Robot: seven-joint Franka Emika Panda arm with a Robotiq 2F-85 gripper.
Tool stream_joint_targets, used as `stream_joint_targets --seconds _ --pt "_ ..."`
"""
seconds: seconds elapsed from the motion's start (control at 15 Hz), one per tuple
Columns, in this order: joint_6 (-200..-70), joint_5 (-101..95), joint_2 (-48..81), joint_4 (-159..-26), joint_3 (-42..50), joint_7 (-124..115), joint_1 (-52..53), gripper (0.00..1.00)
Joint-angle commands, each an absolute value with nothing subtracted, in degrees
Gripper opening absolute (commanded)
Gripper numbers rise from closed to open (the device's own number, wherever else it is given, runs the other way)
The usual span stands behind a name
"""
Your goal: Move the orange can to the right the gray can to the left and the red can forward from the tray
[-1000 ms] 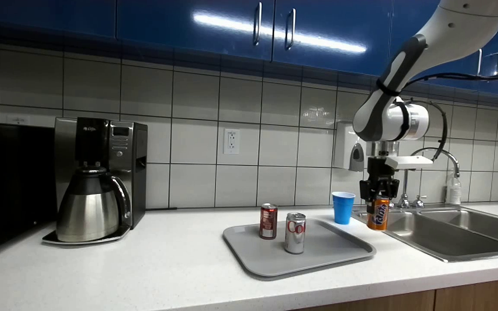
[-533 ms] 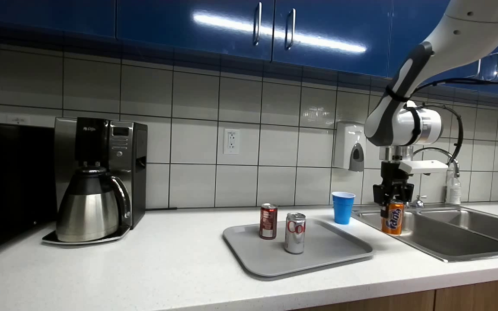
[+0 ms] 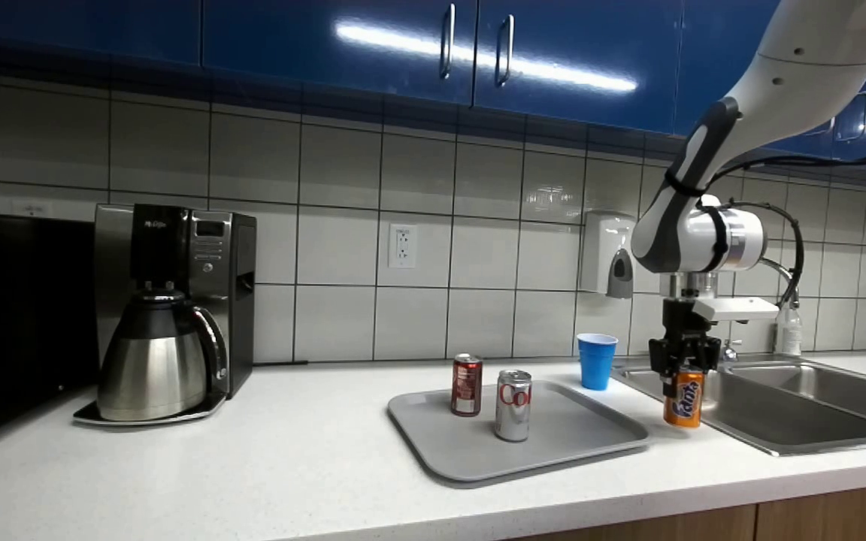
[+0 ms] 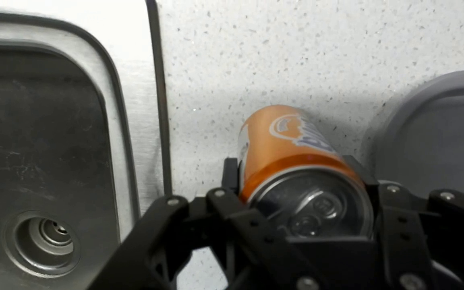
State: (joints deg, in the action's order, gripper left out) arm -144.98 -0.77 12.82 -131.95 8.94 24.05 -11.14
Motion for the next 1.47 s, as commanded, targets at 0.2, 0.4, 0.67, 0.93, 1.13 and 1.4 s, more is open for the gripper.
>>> stream_joint_targets --seconds 0.2,0.4,0.67,0.93,1.13,1.4 --pt "-145.3 -0.5 14.4 -130.2 8.0 25.4 -12.6 0.38" --pt "-145.7 -0.8 15.1 -130.1 8.1 25.1 -12.6 0.38" --pt "-143.1 -0.3 13.2 -130.7 7.7 25.8 -12.8 0.9" --pt "-133.8 -1.4 8.9 -129.6 7.8 27.4 -12.2 1.0" --pt "-128.0 -4.5 5.3 -128.5 8.4 26.9 -11.0 1.0" --pt "-125.4 -7.1 2.7 -128.1 8.2 26.5 -9.8 1.0"
